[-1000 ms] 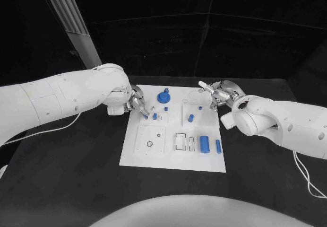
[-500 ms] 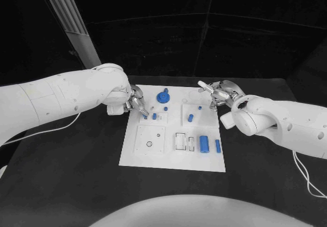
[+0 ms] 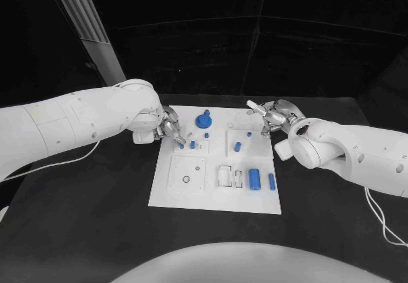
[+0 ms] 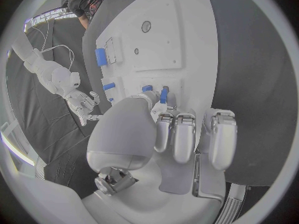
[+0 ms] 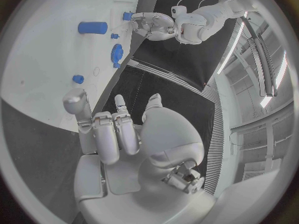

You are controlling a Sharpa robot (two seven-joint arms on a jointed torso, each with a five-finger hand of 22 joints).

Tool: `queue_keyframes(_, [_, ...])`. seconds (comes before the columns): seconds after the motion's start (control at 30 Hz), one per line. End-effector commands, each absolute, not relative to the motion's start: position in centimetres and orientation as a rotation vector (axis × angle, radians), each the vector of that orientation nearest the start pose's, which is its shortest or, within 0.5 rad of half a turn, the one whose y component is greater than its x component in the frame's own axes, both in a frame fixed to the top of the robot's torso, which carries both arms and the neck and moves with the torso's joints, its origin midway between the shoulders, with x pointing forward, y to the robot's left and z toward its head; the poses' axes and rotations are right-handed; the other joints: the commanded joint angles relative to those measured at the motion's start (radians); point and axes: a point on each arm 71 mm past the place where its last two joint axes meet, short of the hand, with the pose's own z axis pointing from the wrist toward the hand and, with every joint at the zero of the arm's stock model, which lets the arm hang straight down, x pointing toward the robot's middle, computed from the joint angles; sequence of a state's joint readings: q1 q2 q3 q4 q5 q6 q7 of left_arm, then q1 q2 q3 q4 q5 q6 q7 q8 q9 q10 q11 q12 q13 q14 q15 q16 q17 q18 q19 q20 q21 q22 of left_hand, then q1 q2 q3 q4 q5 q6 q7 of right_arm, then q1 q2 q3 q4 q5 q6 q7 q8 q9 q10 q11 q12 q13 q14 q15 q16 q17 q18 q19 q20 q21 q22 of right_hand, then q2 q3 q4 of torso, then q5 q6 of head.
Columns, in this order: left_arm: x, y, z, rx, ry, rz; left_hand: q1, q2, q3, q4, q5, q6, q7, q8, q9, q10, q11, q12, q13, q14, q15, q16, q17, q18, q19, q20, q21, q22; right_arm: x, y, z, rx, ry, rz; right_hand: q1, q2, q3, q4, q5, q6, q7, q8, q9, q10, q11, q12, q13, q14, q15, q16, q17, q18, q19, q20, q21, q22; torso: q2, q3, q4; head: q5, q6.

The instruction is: Assemble the parts on the task board

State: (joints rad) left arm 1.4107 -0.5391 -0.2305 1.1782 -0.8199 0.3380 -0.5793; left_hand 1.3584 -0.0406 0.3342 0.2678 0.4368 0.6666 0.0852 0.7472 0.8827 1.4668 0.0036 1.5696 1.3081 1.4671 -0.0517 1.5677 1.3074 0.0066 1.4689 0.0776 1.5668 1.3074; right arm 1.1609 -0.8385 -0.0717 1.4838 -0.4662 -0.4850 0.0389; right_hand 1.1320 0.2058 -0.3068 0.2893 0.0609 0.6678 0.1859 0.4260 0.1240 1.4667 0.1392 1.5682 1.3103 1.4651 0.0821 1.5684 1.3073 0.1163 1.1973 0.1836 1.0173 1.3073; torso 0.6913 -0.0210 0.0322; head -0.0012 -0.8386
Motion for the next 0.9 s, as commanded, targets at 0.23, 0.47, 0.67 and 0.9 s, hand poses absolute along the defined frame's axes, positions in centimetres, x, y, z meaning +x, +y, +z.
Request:
queue_keyframes(0.23, [53.25, 16.83, -21.3, -0.149, 2.57, -0.271, -0.025, 0.0, -0.013, 0.015, -0.01, 0.019, -0.021, 0.003, 0.002, 0.104, 0.002, 0.001, 0.263, 0.104, 0.001, 0.003, 0.263, -0.007, 0.102, -0.006, 0.004, 0.263, 48.62, -22.65, -22.11, 0.891, 1.675, 1.015, 0.007, 0.004, -0.005, 0.001, 0.004, 0.003, 0.022, 0.004, -0.001, 0.104, -0.004, 0.003, 0.26, 0.106, -0.009, 0.002, 0.263, 0.008, -0.002, -0.003, -0.002, 0.074, 0.001, -0.0004, -0.0005, -0.001, 0.001])
queue_keyframes(0.47, [53.23, 16.85, -21.32, -0.148, 2.572, -0.27, -0.027, -0.001, -0.016, 0.016, -0.011, 0.019, -0.021, 0.003, 0.002, 0.104, 0.002, 0.001, 0.263, 0.104, 0.001, 0.003, 0.263, -0.007, 0.102, -0.006, 0.004, 0.263, 48.62, -22.68, -22.11, 0.892, 1.675, 1.014, 0.007, 0.004, -0.005, 0.001, 0.004, 0.003, 0.022, 0.004, -0.001, 0.104, -0.004, 0.003, 0.26, 0.106, -0.009, 0.002, 0.263, 0.008, -0.002, -0.003, -0.002, 0.074, 0.0, -0.0001, 0.0003, -0.001, -0.001])
queue_keyframes(0.67, [53.23, 16.87, -21.35, -0.147, 2.574, -0.268, -0.029, -0.002, -0.02, 0.015, -0.016, 0.019, -0.021, 0.003, 0.003, 0.104, 0.002, 0.001, 0.263, 0.104, 0.001, 0.003, 0.263, -0.007, 0.102, -0.006, 0.004, 0.263, 48.62, -22.63, -22.11, 0.891, 1.676, 1.015, 0.007, 0.004, -0.005, 0.001, 0.004, 0.003, 0.022, 0.004, -0.001, 0.104, -0.004, 0.003, 0.26, 0.106, -0.009, 0.002, 0.263, 0.008, -0.002, -0.003, -0.002, 0.074, 0.0, 0.0002, -0.0002, 0.0, 0.001])
queue_keyframes(0.9, [53.21, 16.83, -21.4, -0.146, 2.577, -0.266, -0.033, -0.001, -0.028, 0.016, -0.03, 0.019, -0.021, 0.003, 0.003, 0.104, 0.002, 0.001, 0.263, 0.104, 0.001, 0.003, 0.263, -0.007, 0.102, -0.007, 0.004, 0.263, 48.62, -22.66, -22.11, 0.891, 1.675, 1.015, 0.006, 0.005, -0.007, 0.001, 0.004, 0.004, 0.022, 0.007, -0.001, 0.104, -0.005, 0.003, 0.26, 0.106, -0.01, 0.002, 0.263, 0.008, -0.001, -0.003, -0.002, 0.074, 0.0, -0.0002, -0.0012, -0.001, 0.001])
